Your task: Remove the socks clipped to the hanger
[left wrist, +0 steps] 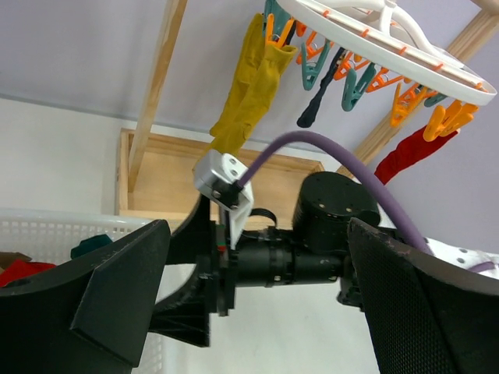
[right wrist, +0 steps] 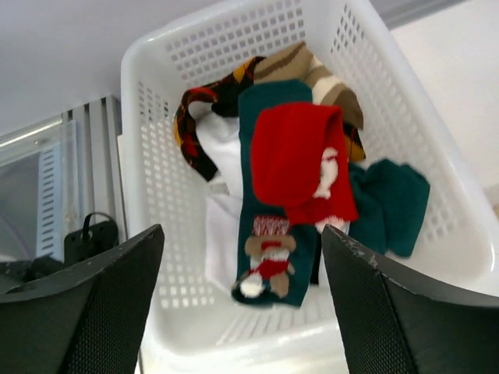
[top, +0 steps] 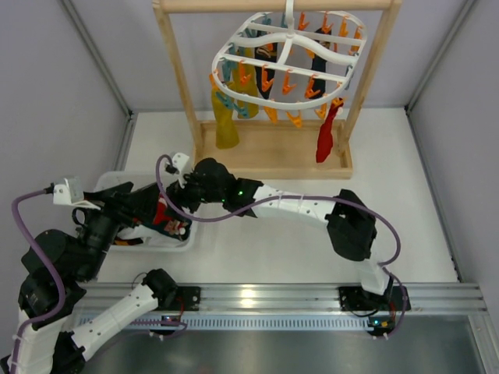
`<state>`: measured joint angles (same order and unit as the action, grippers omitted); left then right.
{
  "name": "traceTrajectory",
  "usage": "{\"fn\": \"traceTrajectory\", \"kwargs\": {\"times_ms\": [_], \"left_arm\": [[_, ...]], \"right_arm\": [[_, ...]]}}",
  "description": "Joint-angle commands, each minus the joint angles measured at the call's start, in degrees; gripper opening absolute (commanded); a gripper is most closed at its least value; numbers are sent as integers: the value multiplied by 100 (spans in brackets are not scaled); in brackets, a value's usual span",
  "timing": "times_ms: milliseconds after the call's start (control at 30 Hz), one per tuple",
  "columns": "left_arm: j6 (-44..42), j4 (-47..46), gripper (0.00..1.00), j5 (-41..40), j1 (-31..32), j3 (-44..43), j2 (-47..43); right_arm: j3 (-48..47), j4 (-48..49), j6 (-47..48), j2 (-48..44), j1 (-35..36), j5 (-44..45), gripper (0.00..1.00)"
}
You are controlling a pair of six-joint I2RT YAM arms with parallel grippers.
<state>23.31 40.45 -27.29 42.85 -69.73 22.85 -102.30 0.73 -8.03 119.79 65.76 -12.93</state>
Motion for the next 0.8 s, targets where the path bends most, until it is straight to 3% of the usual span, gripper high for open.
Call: {"fn": "traceTrajectory", "kwargs": {"times_ms": [0, 233, 333, 367, 467, 600, 767], "left_arm": [[59, -46, 99, 13, -5, -111, 17], [121, -63, 99, 145, -5, 39, 324], [121, -81, 99, 293, -5, 135, 570], [147, -81, 99, 329, -5, 153, 632], [191, -98, 99, 303, -5, 293, 939], [244, -107, 99, 224, -5, 504, 1335], [358, -151, 99, 399, -5, 707, 1810]], "right_arm": [[639, 524, 135, -1112, -10, 106, 80], [3098, 815, 206, -3091, -186, 817, 84], [3942, 578, 179, -4031, -265, 1571, 88], [4129, 412, 136, -4251, -300, 1826, 99], [4893, 174, -215, -5209, -563, 2619, 100], [5851, -369, -550, -6578, -1484, 2655, 99], [6266, -820, -472, -7267, -2662, 2269, 99]]}}
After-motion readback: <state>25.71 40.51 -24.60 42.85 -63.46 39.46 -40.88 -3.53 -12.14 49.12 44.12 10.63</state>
